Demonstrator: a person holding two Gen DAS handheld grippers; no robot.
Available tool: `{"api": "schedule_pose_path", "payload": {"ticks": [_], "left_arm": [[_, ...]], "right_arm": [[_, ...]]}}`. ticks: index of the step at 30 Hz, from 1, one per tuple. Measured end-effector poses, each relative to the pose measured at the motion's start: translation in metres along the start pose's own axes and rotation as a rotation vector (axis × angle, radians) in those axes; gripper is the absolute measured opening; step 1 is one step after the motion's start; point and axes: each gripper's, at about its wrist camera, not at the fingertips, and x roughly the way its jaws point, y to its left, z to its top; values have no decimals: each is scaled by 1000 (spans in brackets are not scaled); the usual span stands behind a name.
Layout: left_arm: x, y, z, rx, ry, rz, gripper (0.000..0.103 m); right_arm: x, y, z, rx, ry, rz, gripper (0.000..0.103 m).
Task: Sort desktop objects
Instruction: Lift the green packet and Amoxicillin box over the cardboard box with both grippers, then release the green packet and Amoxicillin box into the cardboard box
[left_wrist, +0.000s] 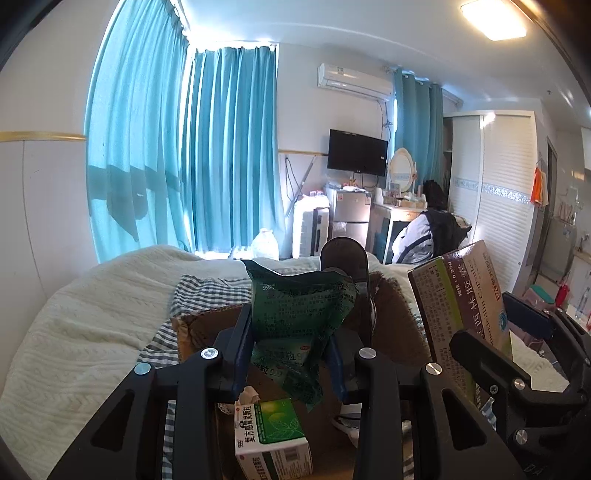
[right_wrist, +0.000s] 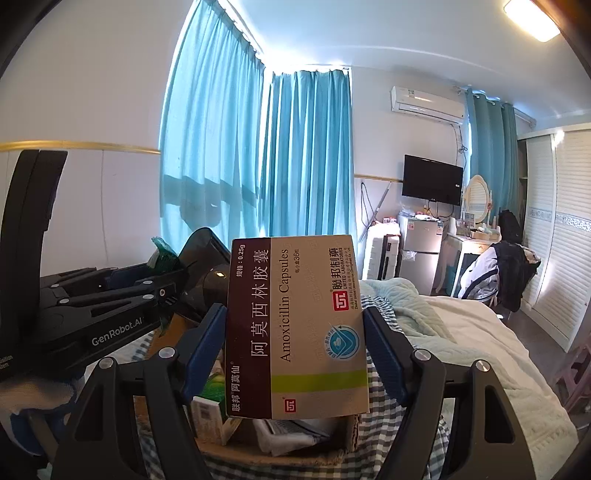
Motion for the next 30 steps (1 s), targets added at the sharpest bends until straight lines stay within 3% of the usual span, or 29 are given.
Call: {"api": "schedule_pose_path", "payload": {"ticks": [6,15,16,18,19,20,30], "left_arm": [[44,8,-19,-18,68,-2,36],[84,7,-40,11,146,24,38],[88,8,-41,10,152,30,40],[90,10,-43,6,153,40,56],[89,10,-44,2,150,58,74],[86,11,-44,-7,136,81,84],[43,10,-21,-20,69,75,88]], "right_arm": [[40,-12,-14,70,59,26,74],[84,-14,-37,42,130,19,74],[88,-16,-39,46,138,20,74],[95,-19,-44,50,151,13,74],[97,-21,-46,53,156,5,74],[97,-24,-47,57,159,-1,74],[58,-25,-30,78,93,-20,79]]}}
